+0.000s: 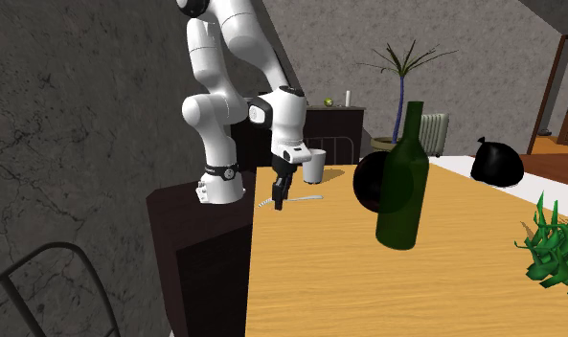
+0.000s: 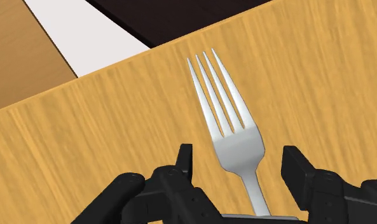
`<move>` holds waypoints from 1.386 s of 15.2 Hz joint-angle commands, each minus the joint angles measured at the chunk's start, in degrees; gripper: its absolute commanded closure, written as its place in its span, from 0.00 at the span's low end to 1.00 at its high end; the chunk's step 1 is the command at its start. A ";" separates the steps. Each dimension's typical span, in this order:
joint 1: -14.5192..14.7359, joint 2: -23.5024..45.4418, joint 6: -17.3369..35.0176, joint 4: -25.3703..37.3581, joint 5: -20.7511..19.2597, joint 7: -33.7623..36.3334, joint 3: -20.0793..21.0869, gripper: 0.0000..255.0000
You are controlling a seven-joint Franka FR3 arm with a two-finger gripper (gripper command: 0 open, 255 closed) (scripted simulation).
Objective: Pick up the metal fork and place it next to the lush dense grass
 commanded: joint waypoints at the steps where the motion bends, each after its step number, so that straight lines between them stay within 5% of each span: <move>1: 0.00 0.00 0.00 0.00 0.00 0.00 0.00 1.00; 9: 0.00 0.02 0.02 0.00 0.01 0.00 0.00 1.00; 21: -1.00 -13.24 -14.77 1.56 -1.73 1.58 0.55 1.00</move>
